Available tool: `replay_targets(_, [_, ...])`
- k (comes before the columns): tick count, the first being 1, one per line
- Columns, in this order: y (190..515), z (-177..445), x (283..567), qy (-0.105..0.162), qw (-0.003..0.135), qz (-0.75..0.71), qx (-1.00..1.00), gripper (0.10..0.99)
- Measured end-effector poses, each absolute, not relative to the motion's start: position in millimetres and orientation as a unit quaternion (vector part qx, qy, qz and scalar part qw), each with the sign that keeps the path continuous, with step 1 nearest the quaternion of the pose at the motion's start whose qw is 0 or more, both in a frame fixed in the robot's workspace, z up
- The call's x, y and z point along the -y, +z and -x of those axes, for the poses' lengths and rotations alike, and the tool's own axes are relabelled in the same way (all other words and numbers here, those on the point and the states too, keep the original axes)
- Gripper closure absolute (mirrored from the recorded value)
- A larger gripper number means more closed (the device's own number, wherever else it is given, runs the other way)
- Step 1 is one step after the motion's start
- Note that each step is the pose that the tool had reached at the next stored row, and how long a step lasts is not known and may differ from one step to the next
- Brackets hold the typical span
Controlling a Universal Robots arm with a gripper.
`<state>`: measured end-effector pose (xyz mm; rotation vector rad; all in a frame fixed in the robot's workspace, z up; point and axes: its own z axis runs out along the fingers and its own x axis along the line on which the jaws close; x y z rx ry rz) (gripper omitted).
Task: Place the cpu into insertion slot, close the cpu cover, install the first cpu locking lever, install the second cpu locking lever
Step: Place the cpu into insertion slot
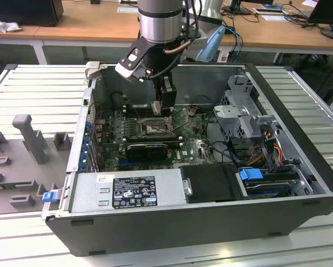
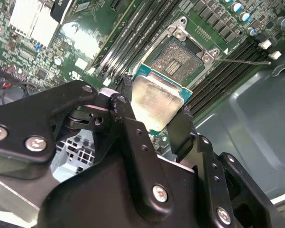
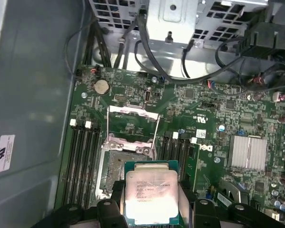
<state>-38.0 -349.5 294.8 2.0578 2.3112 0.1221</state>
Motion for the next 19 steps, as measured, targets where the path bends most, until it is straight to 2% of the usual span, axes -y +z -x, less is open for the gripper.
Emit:
replay_targets(6, [290, 38, 349, 0.039, 0.022, -0.667, -0.744, 0.553])
replay_targets(19, [249, 43, 341, 0.038, 0.024, -0.702, -0.711, 0.553])
